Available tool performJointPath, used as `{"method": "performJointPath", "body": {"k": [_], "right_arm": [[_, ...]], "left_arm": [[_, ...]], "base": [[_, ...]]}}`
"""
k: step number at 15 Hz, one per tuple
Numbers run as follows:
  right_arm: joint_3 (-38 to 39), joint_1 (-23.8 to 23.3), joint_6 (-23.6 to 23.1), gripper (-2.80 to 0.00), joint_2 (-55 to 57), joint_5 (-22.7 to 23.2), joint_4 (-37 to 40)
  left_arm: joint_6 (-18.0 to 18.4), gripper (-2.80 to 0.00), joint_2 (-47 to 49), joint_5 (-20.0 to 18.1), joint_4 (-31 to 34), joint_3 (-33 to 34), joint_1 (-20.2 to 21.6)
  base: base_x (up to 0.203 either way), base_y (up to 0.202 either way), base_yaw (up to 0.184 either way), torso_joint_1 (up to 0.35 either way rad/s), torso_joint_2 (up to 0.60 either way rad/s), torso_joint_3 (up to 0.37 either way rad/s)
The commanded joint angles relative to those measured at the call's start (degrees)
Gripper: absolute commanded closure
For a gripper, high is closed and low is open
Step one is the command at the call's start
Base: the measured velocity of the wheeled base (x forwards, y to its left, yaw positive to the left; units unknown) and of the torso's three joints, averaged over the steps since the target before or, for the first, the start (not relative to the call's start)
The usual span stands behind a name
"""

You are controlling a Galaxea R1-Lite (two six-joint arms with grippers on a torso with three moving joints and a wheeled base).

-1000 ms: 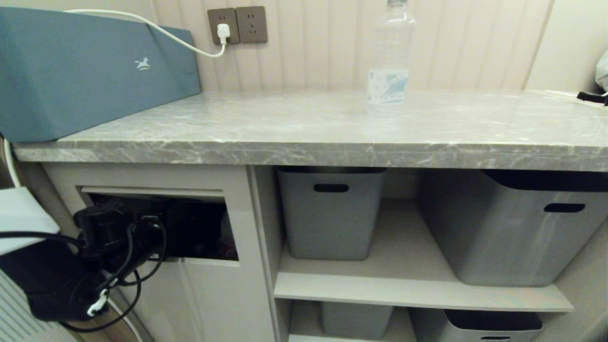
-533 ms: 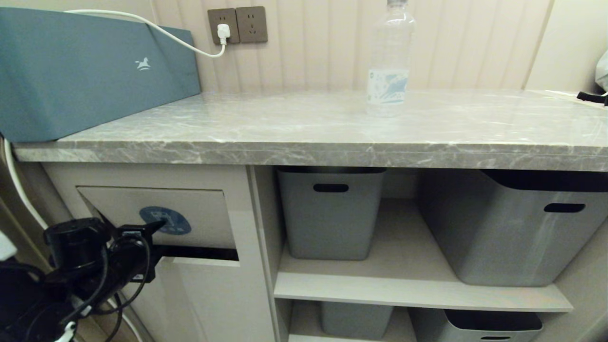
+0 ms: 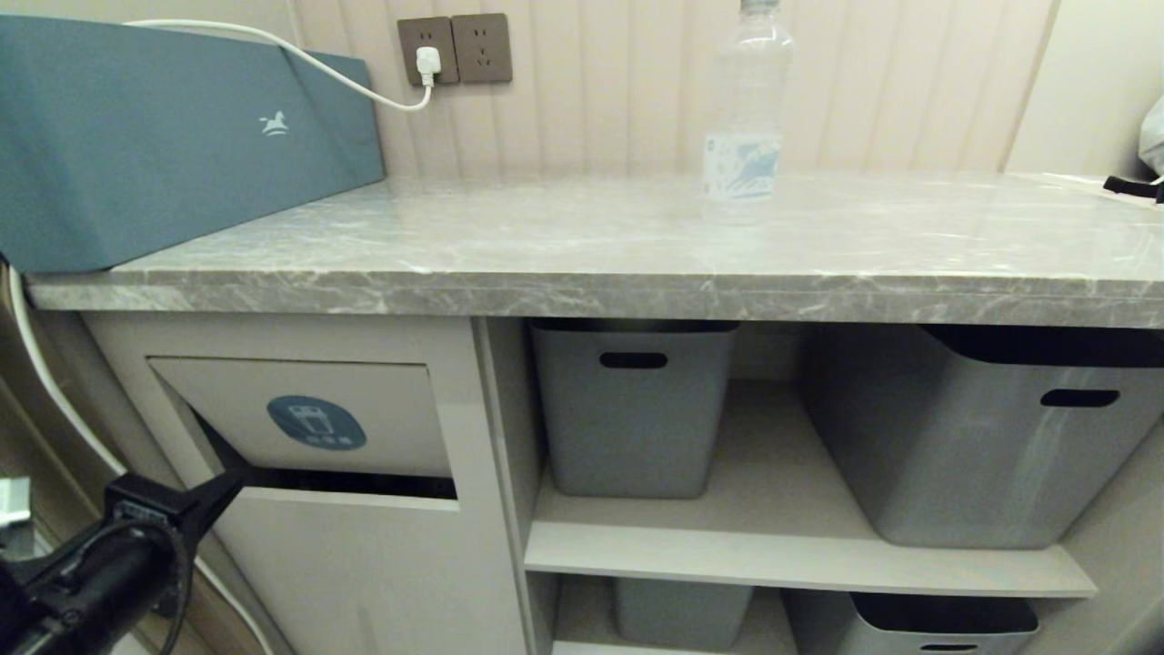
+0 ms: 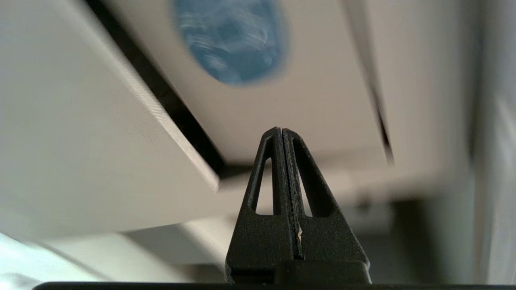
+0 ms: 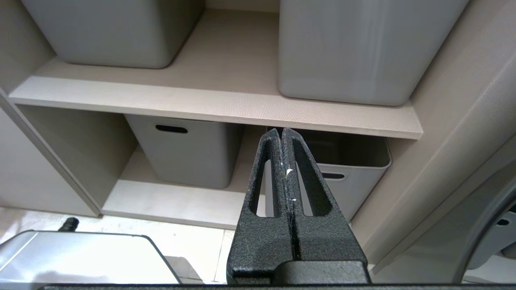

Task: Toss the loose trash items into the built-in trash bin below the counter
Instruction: Pick up the garbage

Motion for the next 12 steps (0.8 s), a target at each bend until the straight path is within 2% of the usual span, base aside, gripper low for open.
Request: {"method": "performJointPath", "body": {"k": [1, 4, 5, 7, 8, 9, 10, 12], "right_arm": [[0.0, 0.0, 0.0, 0.0, 0.0, 0.1, 0.1], [0.0, 0.0, 0.5, 0.0, 0.0, 0.0, 0.1], [0.0, 0.0, 0.2, 0.0, 0.0, -0.1, 0.1], [-0.1, 0.0, 0.0, 0.0, 0.0, 0.1, 0.1], [0.0, 0.0, 0.0, 0.0, 0.0, 0.1, 0.1], [-0.1, 0.0, -0.1, 0.0, 0.0, 0.1, 0.1], [0.0, 0.0, -0.1, 0.0, 0.0, 0.2, 0.1], [-0.1, 0.0, -0.4, 0.0, 0.0, 0.2, 0.1]], "left_arm": [[11.2, 0.0, -12.2, -1.9, 2.2, 1.3, -1.0], [28.5, 0.0, -28.2, -11.3, 15.0, 1.0, -2.8], [33.9, 0.0, -34.1, -15.2, 22.9, -0.2, -3.4], [43.1, 0.0, -43.2, -22.7, 46.7, -6.9, -4.2], [47.1, 0.0, -45.5, -26.3, 55.8, -12.5, -4.5], [50.8, 0.0, -46.1, -29.7, 61.4, -17.5, -4.7], [53.6, 0.0, -45.0, -31.9, 63.9, -20.9, -4.9], [57.1, 0.0, -37.7, -33.6, 63.5, -25.8, -6.3]], "base": [[0.0, 0.0, 0.0, 0.0, 0.0, 0.0], [0.0, 0.0, 0.0, 0.051, -0.25, -0.211], [0.0, 0.0, 0.0, 0.029, -0.15, -0.278], [0.0, 0.0, 0.0, 0.174, -0.5, -0.302], [0.0, 0.0, 0.0, 0.176, -0.54, -0.288], [0.0, 0.0, 0.0, 0.168, -0.5, -0.291], [0.0, 0.0, 0.0, 0.182, -0.48, -0.297], [0.0, 0.0, 0.0, 0.181, -0.47, -0.292]]}}
